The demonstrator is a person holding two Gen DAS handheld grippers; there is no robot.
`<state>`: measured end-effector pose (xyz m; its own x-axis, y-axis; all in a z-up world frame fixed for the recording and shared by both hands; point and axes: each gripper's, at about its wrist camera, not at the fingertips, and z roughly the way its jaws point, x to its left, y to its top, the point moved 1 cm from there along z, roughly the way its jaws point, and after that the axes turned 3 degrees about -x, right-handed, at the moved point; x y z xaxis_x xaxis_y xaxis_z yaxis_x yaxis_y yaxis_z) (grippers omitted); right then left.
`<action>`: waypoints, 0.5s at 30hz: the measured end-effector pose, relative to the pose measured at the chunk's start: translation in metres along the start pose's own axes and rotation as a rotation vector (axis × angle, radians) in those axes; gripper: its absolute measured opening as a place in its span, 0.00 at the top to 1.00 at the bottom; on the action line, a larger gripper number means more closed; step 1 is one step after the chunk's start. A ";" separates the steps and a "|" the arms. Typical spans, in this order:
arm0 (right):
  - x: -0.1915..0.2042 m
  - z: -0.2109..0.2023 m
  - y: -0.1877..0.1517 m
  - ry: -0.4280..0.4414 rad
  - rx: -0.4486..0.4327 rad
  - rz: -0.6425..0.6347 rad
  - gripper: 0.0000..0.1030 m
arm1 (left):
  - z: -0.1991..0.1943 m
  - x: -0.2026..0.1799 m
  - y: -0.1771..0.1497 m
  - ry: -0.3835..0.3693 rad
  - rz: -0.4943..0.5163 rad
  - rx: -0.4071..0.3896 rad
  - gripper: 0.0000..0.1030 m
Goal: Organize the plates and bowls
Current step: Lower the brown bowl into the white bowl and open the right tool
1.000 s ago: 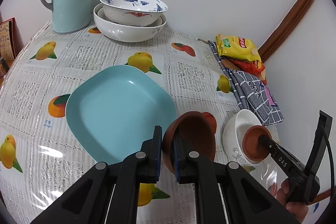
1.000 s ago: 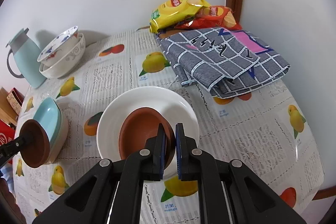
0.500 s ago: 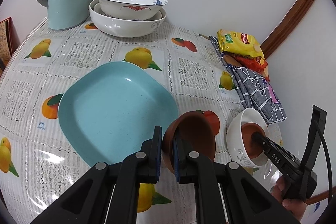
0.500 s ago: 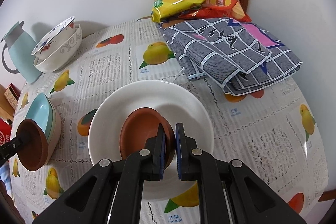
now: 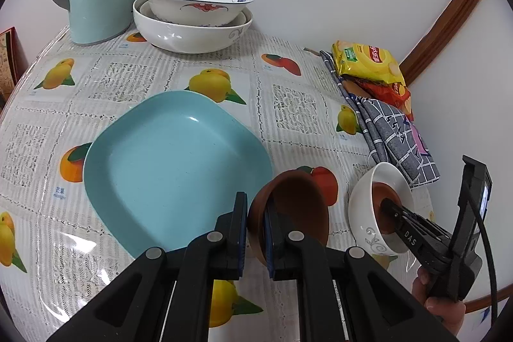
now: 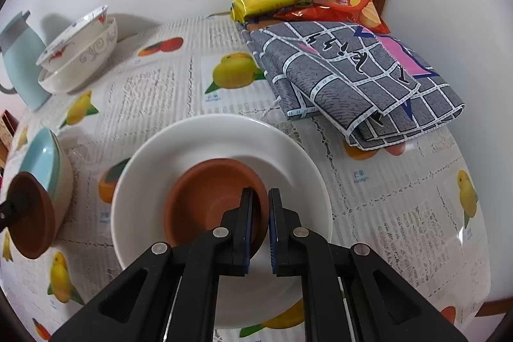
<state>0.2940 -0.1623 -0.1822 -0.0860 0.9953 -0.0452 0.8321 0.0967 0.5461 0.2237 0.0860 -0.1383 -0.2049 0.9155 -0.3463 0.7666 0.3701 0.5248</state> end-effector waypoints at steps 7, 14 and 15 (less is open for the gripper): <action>0.008 0.004 -0.001 -0.050 0.004 -0.055 0.87 | 0.002 0.000 -0.001 -0.002 -0.002 0.006 0.91; 0.014 0.006 -0.001 -0.084 0.016 -0.105 0.82 | 0.001 0.000 -0.002 -0.004 -0.007 0.010 0.91; 0.016 0.007 -0.001 -0.091 0.018 -0.117 0.80 | 0.001 0.000 -0.002 -0.004 -0.007 0.010 0.91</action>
<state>0.2958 -0.1468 -0.1891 -0.1335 0.9740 -0.1832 0.8292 0.2110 0.5175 0.2222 0.0852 -0.1400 -0.2074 0.9123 -0.3532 0.7714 0.3745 0.5144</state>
